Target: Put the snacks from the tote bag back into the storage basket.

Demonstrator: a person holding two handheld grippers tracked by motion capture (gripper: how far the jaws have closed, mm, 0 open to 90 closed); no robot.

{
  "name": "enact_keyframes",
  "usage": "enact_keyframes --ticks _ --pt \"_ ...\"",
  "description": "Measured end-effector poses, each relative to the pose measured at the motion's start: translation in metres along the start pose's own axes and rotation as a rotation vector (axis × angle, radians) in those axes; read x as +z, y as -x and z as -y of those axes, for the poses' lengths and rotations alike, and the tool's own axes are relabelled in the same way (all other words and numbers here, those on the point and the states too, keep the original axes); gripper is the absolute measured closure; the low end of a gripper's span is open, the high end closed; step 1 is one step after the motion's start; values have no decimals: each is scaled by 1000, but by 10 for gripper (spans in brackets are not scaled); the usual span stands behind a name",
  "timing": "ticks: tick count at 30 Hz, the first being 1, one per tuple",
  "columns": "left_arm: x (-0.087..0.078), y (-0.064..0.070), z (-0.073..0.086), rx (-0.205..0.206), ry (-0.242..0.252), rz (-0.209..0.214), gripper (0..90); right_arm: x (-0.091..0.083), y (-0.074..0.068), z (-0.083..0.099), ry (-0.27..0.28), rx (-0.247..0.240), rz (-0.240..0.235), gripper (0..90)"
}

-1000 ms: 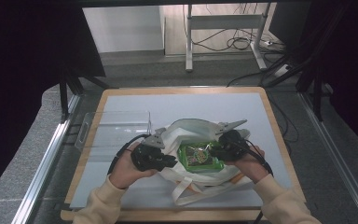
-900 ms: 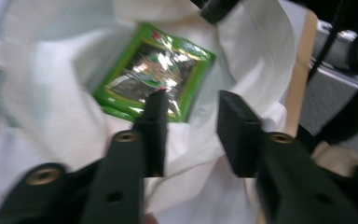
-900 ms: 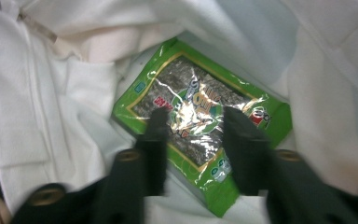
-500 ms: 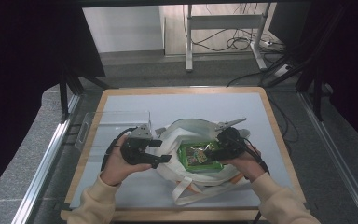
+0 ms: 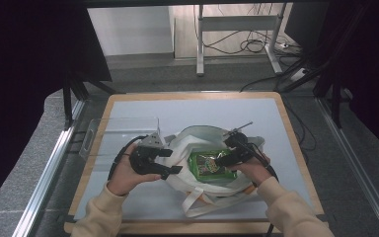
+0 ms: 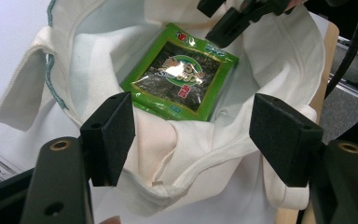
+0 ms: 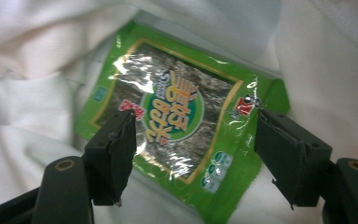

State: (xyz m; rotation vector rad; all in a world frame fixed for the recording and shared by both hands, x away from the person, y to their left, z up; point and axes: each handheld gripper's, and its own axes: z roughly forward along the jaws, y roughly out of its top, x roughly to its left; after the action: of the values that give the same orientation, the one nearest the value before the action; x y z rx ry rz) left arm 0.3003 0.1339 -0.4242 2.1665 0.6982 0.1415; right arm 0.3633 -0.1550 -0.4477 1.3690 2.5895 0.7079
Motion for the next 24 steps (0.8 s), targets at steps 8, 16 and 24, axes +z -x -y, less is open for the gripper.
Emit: enact_keyframes --ticks 8,16,24 --pt "-1 0 1 -1 11 7 309 15 -1 -10 -62 39 33 291" --pt "4 4 0 20 -5 12 306 36 10 -11 -140 85 76 288" --pt "6 4 0 21 -10 6 304 44 19 -9 -161 128 80 281"
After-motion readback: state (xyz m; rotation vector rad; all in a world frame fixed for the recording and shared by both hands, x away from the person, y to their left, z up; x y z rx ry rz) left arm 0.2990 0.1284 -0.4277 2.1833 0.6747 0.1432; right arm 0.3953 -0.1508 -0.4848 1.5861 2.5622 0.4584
